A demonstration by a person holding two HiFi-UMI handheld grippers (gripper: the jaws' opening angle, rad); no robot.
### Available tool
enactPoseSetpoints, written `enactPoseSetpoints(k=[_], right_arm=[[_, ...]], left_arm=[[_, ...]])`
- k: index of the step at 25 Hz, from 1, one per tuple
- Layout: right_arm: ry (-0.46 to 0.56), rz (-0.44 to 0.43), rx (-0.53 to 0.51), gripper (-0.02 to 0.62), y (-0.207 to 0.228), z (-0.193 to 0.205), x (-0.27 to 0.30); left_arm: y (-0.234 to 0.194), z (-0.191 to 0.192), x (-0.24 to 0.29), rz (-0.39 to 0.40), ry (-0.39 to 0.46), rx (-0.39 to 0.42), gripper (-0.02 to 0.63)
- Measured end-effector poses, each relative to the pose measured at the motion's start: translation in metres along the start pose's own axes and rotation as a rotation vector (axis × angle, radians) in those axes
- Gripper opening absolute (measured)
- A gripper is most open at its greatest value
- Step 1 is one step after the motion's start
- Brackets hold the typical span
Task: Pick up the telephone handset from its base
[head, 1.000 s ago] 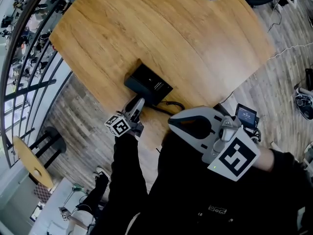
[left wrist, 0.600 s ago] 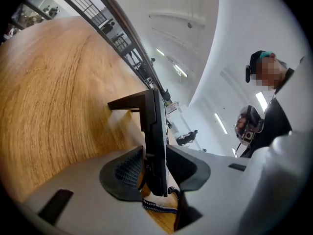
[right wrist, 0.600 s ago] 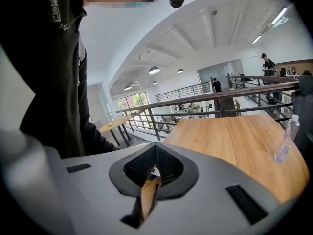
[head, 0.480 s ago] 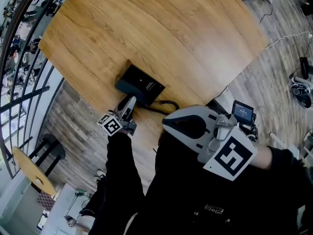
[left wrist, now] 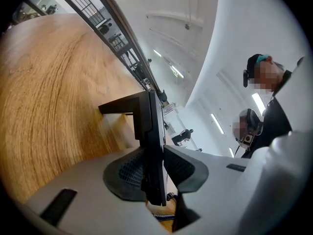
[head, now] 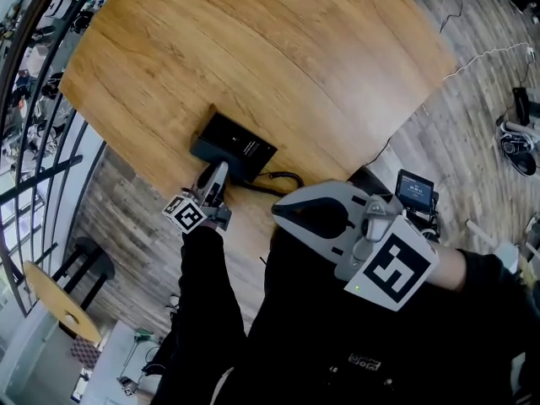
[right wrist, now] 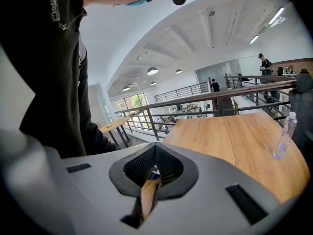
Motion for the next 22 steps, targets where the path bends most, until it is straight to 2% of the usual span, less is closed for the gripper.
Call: enactPoseSetpoints(k=[2, 10, 22], right_arm=[[0.002, 0.004, 0.005, 0.017, 0.001, 0.000, -0.002], [0.009, 0.006, -0.004, 0.017, 0.000, 0.000, -0.008], [0.026, 0.017, 0.020, 0.017, 0.005, 0.008, -0.024]], left_arm=[[0.002, 0.000, 0.000, 0.000, 0.000, 0.006, 0.101], [0.002, 0.001, 0.000, -0.006, 0.020, -0.010, 0.091], [0.005, -0.002, -0.002, -0.008, 0.100, -0.057, 0.077]])
Point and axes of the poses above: the fingertips, and each gripper's own axes: x forward along the fingers, y to its right, z out of its underside, the point moved 2 cm from there along -x, backward along the fingers, and after that the axes turned 7 degrees about z, right-handed, at the moved point
